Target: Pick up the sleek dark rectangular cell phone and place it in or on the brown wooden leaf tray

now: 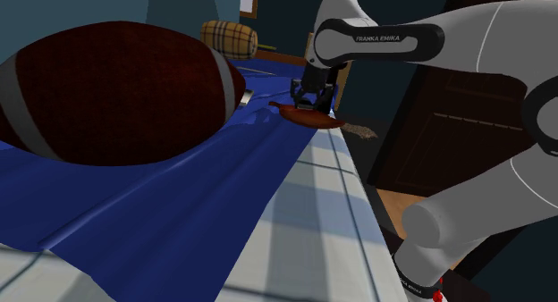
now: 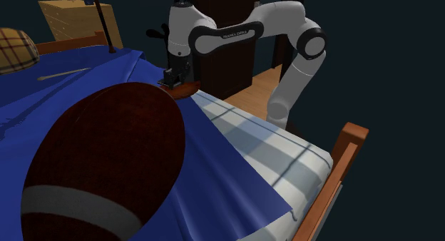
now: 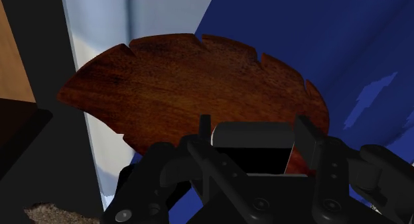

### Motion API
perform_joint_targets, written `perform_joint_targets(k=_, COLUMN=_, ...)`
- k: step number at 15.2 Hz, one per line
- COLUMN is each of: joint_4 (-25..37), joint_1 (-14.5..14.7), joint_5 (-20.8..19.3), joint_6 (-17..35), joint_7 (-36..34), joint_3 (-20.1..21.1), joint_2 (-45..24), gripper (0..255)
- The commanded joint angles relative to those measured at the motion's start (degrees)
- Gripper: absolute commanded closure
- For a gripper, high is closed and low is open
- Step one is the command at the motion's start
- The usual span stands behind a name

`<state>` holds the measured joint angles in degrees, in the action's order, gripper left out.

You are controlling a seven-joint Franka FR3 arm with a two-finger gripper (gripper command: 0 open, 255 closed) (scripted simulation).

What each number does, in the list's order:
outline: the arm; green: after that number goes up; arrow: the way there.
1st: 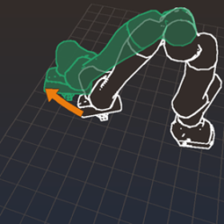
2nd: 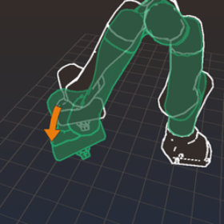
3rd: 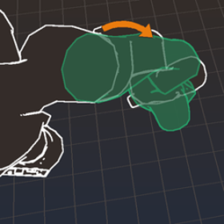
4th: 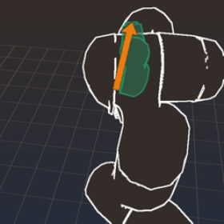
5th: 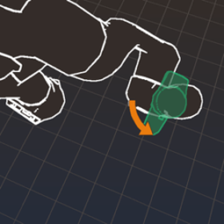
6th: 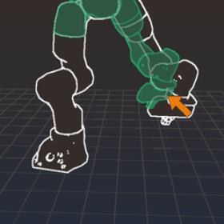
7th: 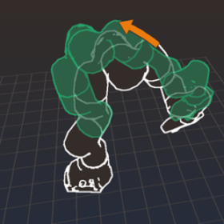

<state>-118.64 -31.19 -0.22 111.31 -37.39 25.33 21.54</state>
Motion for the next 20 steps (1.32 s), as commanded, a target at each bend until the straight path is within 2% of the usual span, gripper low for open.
perform_joint_targets(k=1, joint_4=-1.5, joint_1=-0.3, joint_5=0.3, joint_6=0.1, joint_7=0.1, joint_3=-0.2, joint_2=-1.4, gripper=255)
perform_joint_targets(k=6, joint_4=-1.5, joint_1=-0.4, joint_5=0.3, joint_6=0.1, joint_7=0.1, joint_3=-0.1, joint_2=-1.4, gripper=255)
perform_joint_targets(k=7, joint_4=-2.4, joint_1=-0.3, joint_5=0.4, joint_6=0.8, joint_7=0.0, joint_3=-0.1, joint_2=-1.2, gripper=0)
perform_joint_targets(k=8, joint_4=-0.7, joint_1=-0.7, joint_5=-0.2, joint_6=0.5, joint_7=-0.1, joint_3=0.1, joint_2=-2.7, gripper=0)
perform_joint_targets(k=12, joint_4=-1.5, joint_1=-0.4, joint_5=0.3, joint_6=0.1, joint_7=0.1, joint_3=-0.1, joint_2=-1.4, gripper=0)
perform_joint_targets(k=16, joint_4=4.9, joint_1=-0.3, joint_5=0.6, joint_6=-7.2, joint_7=0.4, joint_3=-0.4, joint_2=-0.4, gripper=0)
perform_joint_targets(k=20, joint_4=4.9, joint_1=-0.3, joint_5=0.6, joint_6=-7.2, joint_7=0.4, joint_3=-0.4, joint_2=-0.4, gripper=0)
